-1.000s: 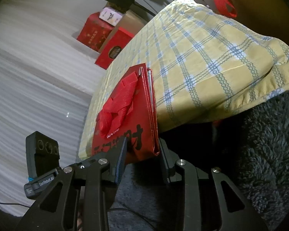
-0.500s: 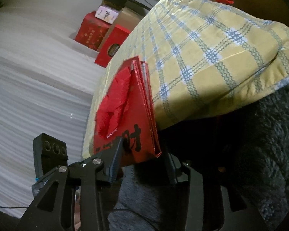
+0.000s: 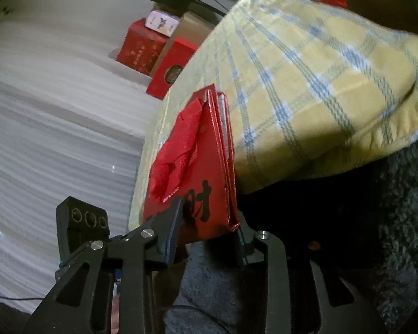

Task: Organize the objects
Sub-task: 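Lift the red printed bag off the table with the right gripper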

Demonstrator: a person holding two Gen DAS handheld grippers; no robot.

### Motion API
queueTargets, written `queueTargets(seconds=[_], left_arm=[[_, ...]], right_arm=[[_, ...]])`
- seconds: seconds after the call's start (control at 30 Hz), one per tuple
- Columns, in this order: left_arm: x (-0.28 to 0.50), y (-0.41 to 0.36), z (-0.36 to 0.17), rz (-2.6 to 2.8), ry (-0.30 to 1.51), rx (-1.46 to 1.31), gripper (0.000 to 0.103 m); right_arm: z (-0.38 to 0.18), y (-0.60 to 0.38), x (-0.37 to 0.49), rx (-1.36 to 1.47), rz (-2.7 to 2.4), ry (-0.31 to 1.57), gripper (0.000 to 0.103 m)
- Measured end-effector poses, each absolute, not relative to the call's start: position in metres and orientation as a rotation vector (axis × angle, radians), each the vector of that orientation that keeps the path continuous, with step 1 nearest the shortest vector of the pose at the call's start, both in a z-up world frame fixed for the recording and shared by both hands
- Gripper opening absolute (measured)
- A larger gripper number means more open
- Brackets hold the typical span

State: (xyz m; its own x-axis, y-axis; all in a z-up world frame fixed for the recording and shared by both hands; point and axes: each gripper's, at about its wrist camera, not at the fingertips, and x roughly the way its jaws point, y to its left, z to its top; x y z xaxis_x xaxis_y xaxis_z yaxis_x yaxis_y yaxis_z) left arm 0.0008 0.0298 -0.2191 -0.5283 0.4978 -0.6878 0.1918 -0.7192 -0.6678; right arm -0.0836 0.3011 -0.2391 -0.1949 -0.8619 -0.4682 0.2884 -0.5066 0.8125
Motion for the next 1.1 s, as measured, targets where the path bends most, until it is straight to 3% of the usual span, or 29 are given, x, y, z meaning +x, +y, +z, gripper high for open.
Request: queueTargets(seconds=[0.17,0.4,0.57,1.1], left_arm=[[0.005,0.031,-0.209,2.406,-1.032,-1.358,0.050],[0.007,0.045,-0.189,2.541,-0.820,-1.320,0.040],[0.011,0.059,-0.174,2.619,-0.680,-1.277,0.030],[0.025,0.088,-0.137,2.767,-0.413,-1.148,0.026]], right_arm=[[-0.232,0.301,-0.081,1.205,-1.846,-0.714,0.031],[-0.215,0.296,-0.073,1.127,-1.933,-0.614,0.020],[-0.209,0.291,-0.069,1.105,-1.975,-0.561,0.018],[-0.181,0.296,-0.050,0.930,-2.079,-0.475,0.017]])
